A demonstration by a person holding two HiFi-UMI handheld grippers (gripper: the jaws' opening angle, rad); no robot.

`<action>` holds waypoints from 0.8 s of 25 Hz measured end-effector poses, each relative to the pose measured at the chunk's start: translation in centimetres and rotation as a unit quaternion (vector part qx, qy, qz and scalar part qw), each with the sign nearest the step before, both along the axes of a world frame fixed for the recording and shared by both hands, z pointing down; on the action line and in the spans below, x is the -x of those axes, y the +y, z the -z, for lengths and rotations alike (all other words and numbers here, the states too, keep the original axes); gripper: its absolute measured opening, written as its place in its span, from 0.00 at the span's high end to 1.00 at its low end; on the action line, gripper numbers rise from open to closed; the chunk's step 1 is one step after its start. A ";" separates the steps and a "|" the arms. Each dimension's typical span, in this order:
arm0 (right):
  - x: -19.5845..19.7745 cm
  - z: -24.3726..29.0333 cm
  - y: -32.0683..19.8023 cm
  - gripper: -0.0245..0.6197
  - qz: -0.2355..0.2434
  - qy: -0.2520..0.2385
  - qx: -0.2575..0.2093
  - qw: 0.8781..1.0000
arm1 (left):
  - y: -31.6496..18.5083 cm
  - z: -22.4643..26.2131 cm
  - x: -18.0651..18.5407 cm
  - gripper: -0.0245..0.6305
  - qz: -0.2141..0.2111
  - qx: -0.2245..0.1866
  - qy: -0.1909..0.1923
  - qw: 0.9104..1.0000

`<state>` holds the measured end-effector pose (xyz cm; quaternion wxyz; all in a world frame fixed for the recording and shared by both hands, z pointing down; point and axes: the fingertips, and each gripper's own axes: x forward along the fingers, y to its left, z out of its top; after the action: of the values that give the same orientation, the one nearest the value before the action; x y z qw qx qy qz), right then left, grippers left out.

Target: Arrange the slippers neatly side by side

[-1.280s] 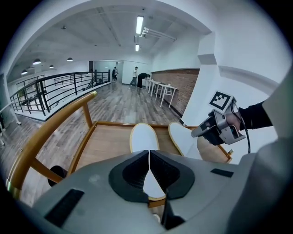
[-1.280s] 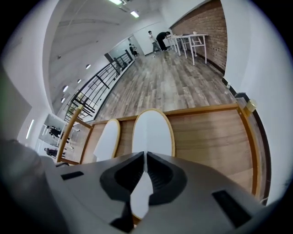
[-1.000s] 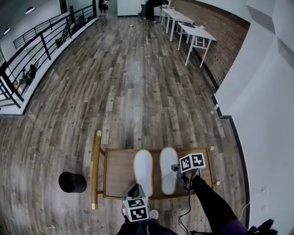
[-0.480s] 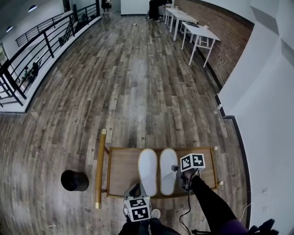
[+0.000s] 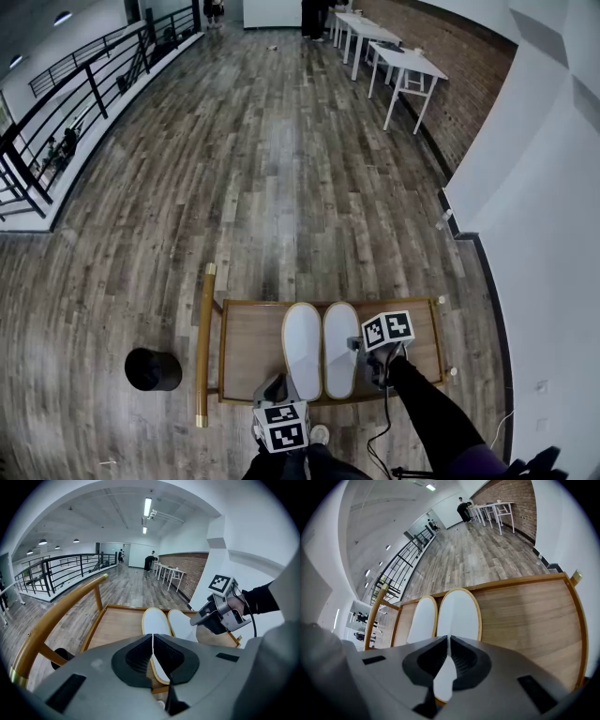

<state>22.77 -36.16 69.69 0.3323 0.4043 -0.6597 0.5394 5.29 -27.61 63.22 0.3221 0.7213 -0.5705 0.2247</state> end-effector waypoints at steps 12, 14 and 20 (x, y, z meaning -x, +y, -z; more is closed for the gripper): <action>-0.3 0.0 0.1 0.94 0.013 0.006 -0.012 1.000 | -0.2 -0.1 -0.4 0.95 -0.005 0.002 0.002 1.000; -0.4 0.2 0.2 0.93 0.014 0.003 -0.014 1.000 | -0.1 -0.1 -0.4 0.95 -0.005 0.001 0.003 1.000; -1.5 2.3 0.3 0.93 0.010 0.007 -0.042 0.999 | -0.8 0.8 -0.3 0.95 -0.002 -0.009 -0.001 1.000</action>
<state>24.25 -35.83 67.35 0.3247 0.4151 -0.6832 0.5054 5.60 -28.37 62.41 0.3148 0.7252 -0.5711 0.2210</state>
